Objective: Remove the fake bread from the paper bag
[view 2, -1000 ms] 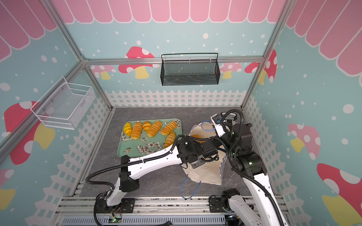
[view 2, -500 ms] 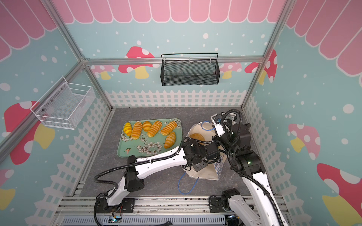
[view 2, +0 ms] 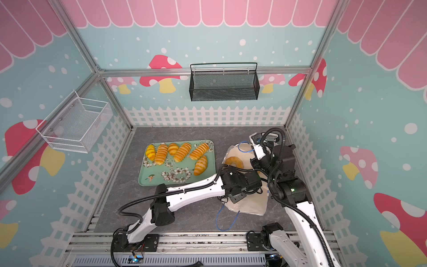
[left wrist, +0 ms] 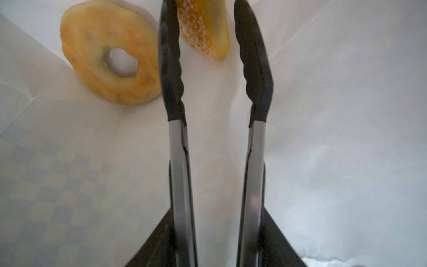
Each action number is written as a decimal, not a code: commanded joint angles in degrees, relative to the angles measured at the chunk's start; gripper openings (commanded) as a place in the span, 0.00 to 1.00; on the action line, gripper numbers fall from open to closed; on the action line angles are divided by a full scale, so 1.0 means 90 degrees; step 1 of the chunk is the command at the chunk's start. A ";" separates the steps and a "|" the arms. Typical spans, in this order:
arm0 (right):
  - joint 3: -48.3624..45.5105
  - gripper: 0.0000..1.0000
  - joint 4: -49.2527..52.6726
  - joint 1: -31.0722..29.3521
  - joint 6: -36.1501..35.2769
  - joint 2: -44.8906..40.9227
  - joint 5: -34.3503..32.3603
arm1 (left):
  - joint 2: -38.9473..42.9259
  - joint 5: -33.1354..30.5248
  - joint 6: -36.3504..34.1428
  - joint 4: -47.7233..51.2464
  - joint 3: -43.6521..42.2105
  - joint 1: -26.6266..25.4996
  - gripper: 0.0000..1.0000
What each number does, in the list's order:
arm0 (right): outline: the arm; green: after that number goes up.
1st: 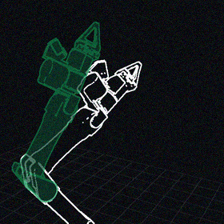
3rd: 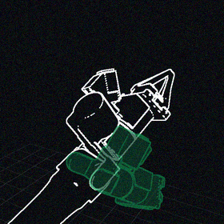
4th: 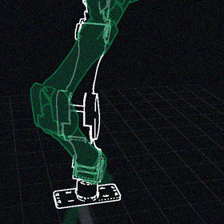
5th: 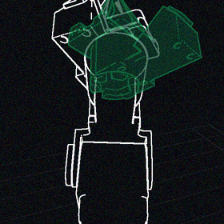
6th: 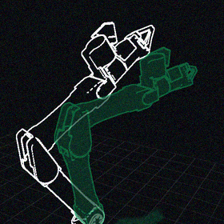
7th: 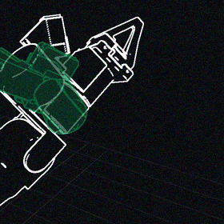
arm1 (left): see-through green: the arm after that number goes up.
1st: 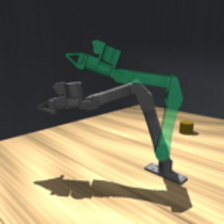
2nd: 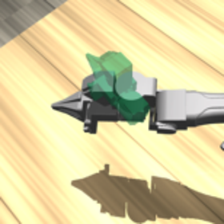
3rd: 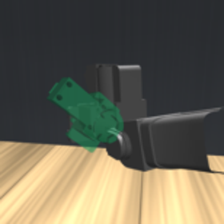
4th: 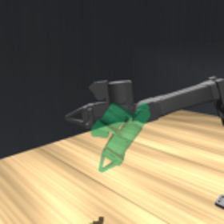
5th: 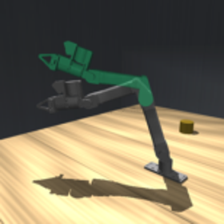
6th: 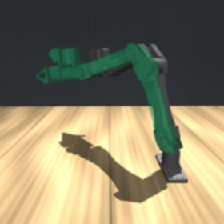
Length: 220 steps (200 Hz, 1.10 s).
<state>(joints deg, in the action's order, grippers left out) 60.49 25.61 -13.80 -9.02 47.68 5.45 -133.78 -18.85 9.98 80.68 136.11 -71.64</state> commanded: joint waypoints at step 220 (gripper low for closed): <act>-0.0156 0.00 -0.0384 -0.0097 0.0501 -0.0203 0.0606 | 0.0888 0.0236 0.0664 -0.2182 -0.1686 0.0744 0.20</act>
<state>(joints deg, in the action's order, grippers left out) 58.57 21.52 -13.78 -6.13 48.69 6.17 -130.17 -16.10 14.92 64.88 124.55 -70.57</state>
